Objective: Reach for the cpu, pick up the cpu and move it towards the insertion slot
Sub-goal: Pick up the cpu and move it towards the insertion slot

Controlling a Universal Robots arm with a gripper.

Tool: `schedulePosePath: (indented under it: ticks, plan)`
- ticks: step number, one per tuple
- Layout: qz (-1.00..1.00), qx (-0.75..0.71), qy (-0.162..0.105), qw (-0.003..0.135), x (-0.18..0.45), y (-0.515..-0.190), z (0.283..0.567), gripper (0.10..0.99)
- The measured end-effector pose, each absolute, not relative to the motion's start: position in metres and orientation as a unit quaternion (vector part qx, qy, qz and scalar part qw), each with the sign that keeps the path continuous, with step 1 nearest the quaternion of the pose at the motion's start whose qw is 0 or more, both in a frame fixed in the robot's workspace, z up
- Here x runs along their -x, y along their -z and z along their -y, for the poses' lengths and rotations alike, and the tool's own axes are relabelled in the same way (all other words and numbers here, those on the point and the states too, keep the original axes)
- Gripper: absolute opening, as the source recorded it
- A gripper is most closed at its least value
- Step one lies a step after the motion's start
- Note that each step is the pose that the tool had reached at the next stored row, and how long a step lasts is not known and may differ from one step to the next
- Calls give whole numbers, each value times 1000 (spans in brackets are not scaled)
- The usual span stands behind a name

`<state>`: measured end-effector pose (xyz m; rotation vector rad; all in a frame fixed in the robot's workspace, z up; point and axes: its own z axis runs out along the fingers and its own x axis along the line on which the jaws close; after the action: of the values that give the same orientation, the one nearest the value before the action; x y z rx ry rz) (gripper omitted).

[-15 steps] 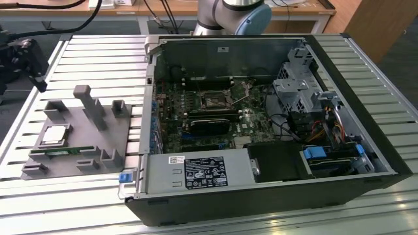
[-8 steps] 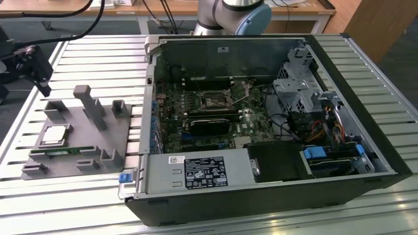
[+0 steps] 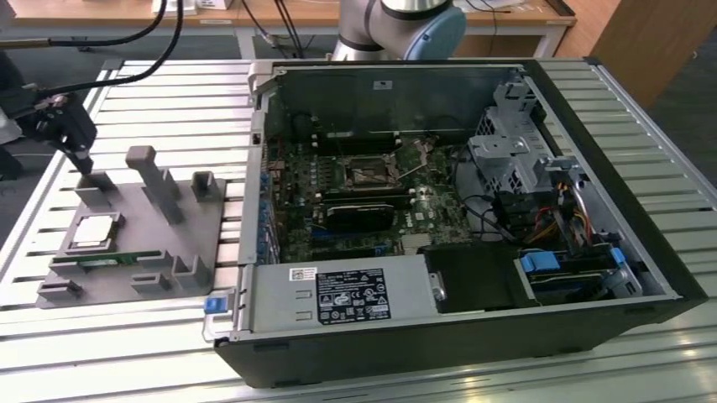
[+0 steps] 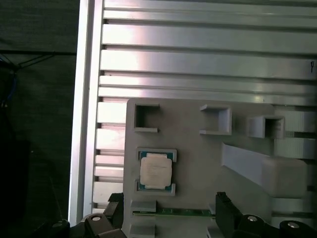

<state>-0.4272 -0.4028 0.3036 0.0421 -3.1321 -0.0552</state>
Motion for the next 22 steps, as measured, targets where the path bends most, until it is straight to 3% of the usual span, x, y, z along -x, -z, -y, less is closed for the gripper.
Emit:
schedulePosePath:
  ticks: [22]
  plan:
    - [1000, -14, 18, 6, 427, -278, 403, 824]
